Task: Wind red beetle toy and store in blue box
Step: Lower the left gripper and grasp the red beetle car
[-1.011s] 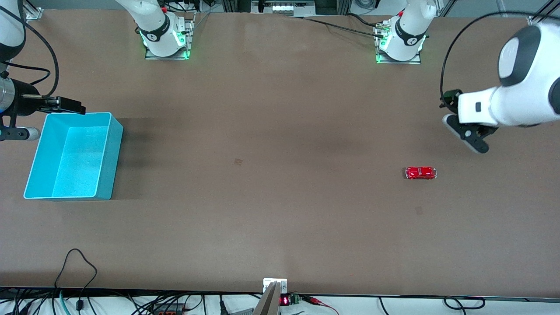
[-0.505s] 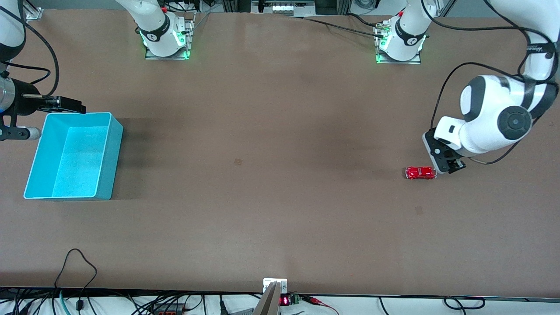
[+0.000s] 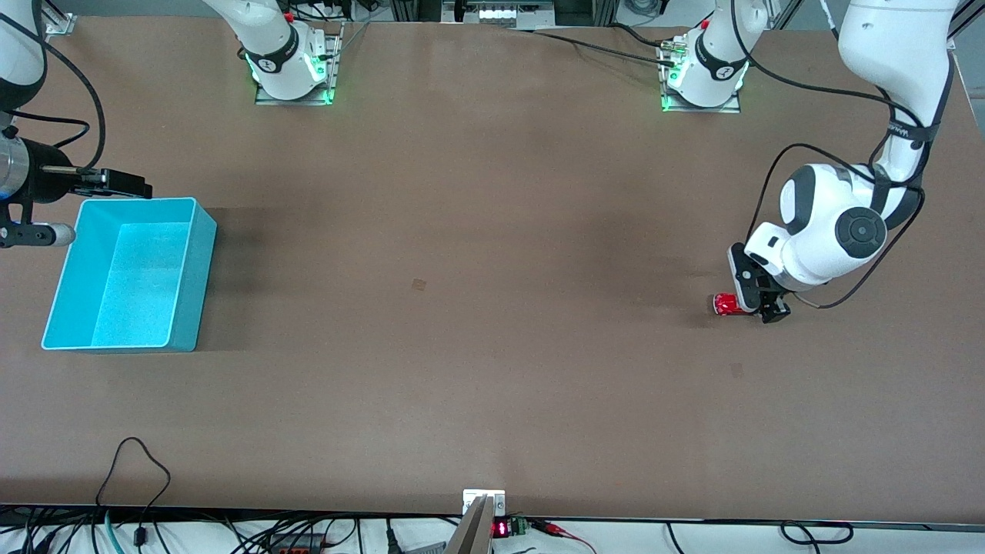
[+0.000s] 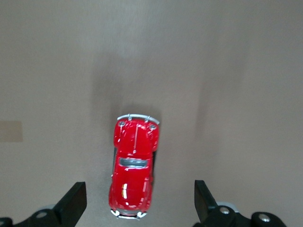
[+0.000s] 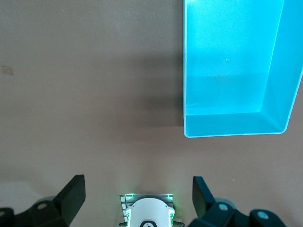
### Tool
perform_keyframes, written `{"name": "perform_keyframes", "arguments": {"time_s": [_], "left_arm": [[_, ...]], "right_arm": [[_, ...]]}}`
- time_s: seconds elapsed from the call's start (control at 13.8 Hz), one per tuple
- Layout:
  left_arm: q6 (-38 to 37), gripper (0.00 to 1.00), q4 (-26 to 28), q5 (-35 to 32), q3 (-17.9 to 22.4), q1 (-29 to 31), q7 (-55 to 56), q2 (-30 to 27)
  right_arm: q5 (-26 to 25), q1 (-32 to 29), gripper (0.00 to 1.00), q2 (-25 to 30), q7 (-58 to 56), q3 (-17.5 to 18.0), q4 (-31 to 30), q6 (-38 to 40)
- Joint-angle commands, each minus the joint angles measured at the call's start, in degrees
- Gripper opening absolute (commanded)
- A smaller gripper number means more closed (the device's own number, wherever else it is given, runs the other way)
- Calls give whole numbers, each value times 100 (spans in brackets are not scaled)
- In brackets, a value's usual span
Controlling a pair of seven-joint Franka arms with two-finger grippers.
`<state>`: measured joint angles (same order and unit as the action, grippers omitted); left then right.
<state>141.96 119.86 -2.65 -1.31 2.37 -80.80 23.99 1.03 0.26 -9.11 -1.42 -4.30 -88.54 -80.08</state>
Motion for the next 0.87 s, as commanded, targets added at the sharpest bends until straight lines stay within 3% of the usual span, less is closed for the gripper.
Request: {"name": "perform_keyframes", "arguments": {"time_s": [0.0,0.07,0.22,0.36,0.51,0.79], "left_arm": [[393,90,-59,-104,-10,106,-435,272],[463,80,-68,-104,-10,115,-628,290],[464,45,-68,-104,-10,115,-665,308],[464,24,-68,-104,-10,115,-674,325],[464,18,-68,-104,-19,106,-674,343],[394,17,-68,-95,-10,210,-674,413]], "right_arm": [[-76,-35,100,41,80,16,-14,98],[-76,-43,100,32,71,16,-14,106],[-85,-44,100,6,28,-1,-14,106],[-85,-96,100,6,1,-19,-14,115],[-94,-105,100,6,-8,-19,-14,115],[-94,-105,100,6,-52,-19,-14,142]]}}
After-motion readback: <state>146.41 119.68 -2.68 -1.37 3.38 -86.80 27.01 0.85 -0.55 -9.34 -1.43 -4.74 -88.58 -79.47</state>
